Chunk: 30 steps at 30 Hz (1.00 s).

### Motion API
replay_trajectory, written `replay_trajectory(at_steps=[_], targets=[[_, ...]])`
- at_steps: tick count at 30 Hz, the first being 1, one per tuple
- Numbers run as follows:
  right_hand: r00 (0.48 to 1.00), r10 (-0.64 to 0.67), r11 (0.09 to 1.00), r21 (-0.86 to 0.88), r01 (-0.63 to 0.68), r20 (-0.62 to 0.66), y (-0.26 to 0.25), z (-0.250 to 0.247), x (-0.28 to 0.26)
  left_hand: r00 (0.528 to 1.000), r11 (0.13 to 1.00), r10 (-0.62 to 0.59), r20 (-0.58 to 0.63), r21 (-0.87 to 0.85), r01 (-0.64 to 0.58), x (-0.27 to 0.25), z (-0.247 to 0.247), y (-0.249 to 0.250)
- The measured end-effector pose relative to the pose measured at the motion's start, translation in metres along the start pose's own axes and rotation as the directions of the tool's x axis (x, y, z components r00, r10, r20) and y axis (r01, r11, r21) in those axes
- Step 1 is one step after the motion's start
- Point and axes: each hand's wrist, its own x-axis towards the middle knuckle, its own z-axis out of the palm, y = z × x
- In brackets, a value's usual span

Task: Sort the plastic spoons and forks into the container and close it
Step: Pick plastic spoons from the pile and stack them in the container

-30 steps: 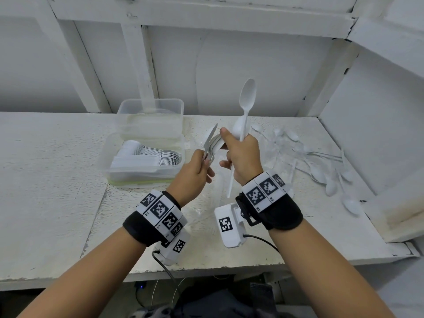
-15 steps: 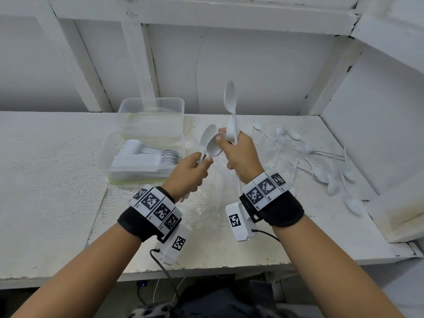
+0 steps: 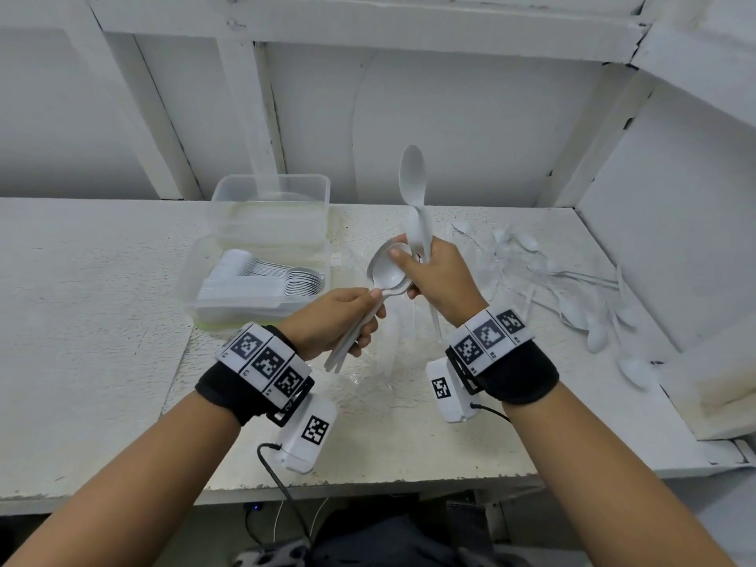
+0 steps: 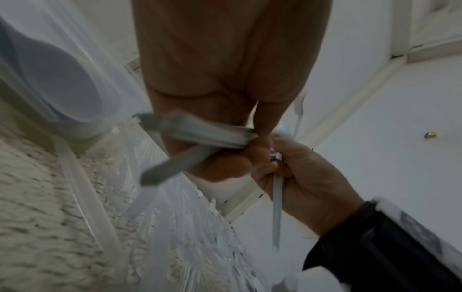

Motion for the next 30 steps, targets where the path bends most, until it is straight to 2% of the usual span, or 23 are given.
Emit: replay_trajectory(at_steps=[3,9,20,26,30], targets=[[1.0,0.023,1.0,-0.008,-0.023,0.006,0.003,0.0,0.001,1.0,1.0,-0.011,-0.018,-0.007,0.011,0.003,0.0,0.001],[0.988,0.153,0.986,-0.074,-0.151,0.031,0.006,-0.002,0.002,0.99,0.996,-0.003,-0.141,0.085,0.015,0.008,0.008,-0.002],[0.993,0.112,0.991,-0.079,-0.109,0.027,0.004,-0.002,0.005,0.97,0.98,0.107,-0.217,0.19,-0.066,0.013,0.011,-0.003],[0.995,0.099,0.991,-0.086,-0.098,0.0,0.005,-0.003,0.005,0.974,0.996,0.051,-0.221,0.088,-0.032,0.014,0.008,-0.003],[0.995,0.097,0.993,-0.07,-0.097,0.004,0.005,-0.002,0.007,0.991,0.994,-0.016,-0.13,-0.111,0.001,0.015,0.008,-0.001]])
